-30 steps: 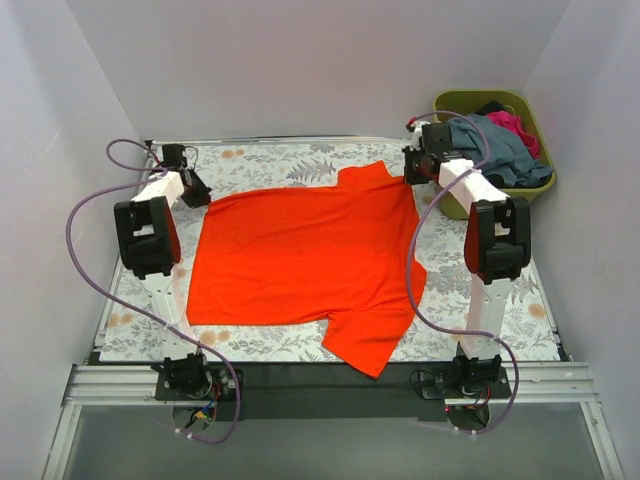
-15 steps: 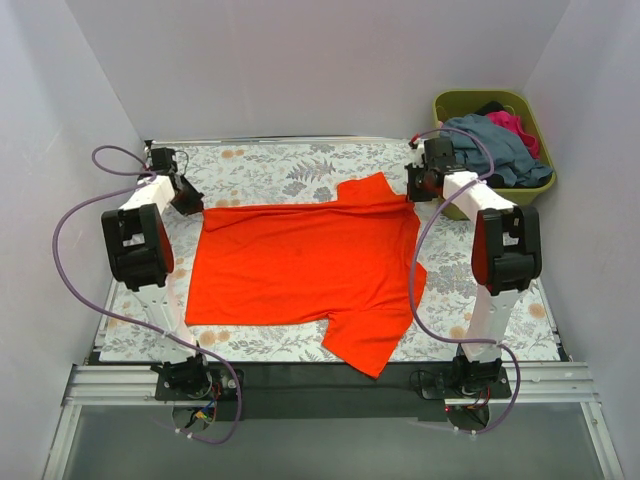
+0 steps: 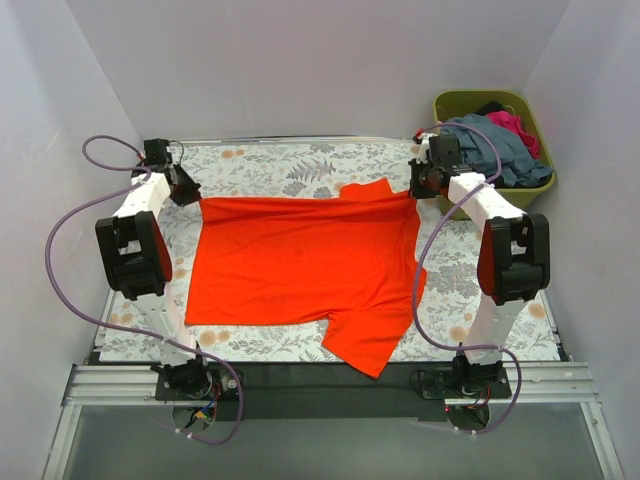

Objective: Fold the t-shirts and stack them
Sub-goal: Fold the tshirt

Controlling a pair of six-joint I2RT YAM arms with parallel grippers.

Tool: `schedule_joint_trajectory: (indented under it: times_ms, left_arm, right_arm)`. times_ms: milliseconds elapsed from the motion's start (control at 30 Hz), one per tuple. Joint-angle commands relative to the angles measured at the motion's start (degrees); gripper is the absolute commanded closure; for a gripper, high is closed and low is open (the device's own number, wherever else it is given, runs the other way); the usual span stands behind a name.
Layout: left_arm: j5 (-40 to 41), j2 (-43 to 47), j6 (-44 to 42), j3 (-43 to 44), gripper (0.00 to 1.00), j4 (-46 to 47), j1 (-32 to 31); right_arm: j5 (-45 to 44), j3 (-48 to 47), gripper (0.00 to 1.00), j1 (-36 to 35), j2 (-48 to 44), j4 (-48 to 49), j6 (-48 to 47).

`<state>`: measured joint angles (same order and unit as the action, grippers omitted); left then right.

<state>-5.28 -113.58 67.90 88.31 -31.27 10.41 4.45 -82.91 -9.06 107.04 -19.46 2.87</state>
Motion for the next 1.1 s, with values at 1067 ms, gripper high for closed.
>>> schedule_joint_trajectory:
  times_ms: [1067]
  left_arm:
    - [6.8, 10.2, 1.5, -18.3, 1.0, 2.0, 0.7]
  right_arm:
    - [1.2, 17.1, 0.99, 0.3, -4.2, 3.8, 4.9]
